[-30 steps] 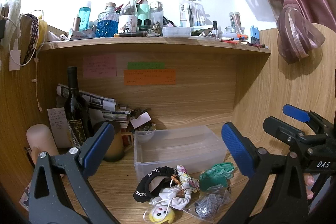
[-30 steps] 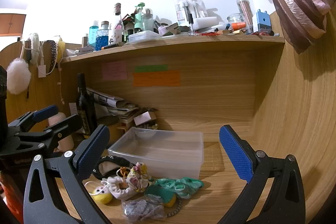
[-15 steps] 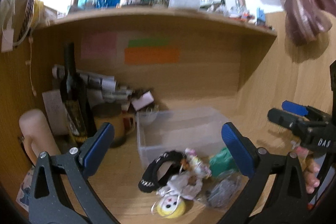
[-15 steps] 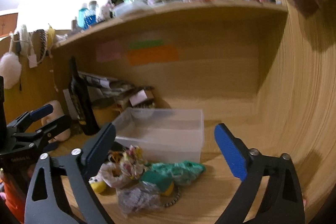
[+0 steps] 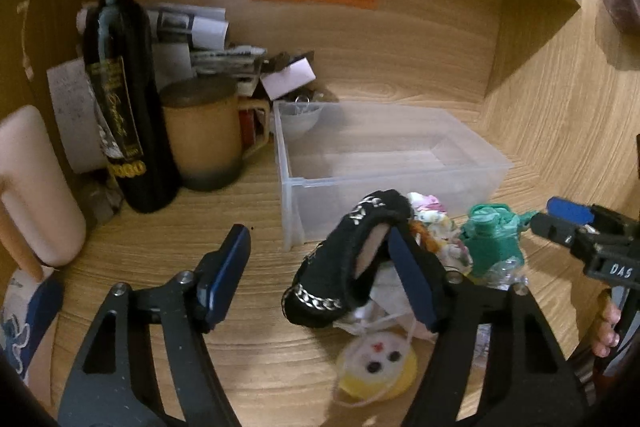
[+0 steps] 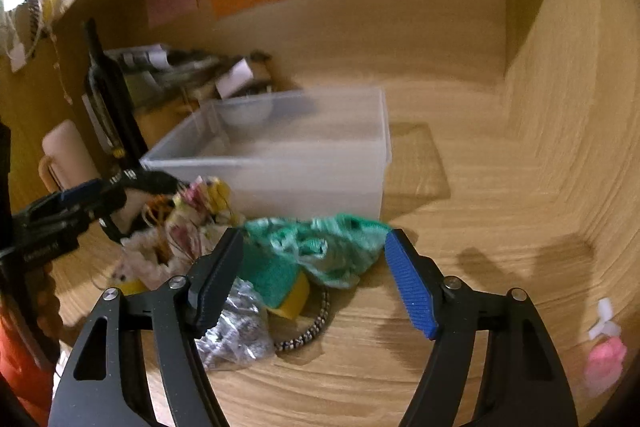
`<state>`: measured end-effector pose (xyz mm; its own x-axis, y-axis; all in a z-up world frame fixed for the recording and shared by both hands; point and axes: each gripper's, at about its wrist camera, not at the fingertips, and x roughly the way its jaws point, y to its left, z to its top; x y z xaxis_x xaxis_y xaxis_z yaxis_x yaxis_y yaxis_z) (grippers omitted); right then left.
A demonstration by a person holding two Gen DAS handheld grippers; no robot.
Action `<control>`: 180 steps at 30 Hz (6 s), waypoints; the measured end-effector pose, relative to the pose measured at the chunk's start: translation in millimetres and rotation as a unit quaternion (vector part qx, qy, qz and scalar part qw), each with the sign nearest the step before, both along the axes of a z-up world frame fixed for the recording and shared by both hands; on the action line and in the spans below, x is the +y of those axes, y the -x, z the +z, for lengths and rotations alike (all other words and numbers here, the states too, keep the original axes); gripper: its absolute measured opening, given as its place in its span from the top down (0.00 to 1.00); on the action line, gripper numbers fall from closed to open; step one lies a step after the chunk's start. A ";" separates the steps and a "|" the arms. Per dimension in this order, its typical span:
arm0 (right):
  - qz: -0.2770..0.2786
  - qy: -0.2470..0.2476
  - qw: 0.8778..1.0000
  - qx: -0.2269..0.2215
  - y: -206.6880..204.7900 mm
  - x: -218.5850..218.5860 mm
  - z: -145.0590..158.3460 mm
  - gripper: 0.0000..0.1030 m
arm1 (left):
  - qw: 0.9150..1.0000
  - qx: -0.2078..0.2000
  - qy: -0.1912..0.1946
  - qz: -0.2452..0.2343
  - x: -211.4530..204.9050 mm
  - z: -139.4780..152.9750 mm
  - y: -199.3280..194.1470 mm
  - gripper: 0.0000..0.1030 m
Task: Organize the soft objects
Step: 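Grasp the green scrunchie with the right tool while the left tool grasps the black headband, then lower both held items into the clear box and open both tools, then grasp the green sponge with the right tool while the left tool grasps the white pouch, then place the sponge and white pouch into the clear box and release both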
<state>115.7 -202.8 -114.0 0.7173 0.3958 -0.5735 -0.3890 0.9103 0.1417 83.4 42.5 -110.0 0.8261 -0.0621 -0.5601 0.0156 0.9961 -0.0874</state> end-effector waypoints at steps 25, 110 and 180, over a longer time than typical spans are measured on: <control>0.041 -0.012 0.998 0.042 -27.1 3.0 -0.8 0.82 | 0.999 0.022 -0.001 -0.029 -11.2 0.5 -18.4 0.82; 0.055 0.001 0.998 -0.014 -18.5 13.3 32.3 0.15 | 0.997 0.048 -0.054 -0.033 -21.3 18.0 -28.0 0.01; 0.047 -0.047 0.995 -0.073 -44.1 17.6 68.7 0.62 | 0.999 -0.044 -0.011 -0.026 -27.2 61.9 -75.9 0.71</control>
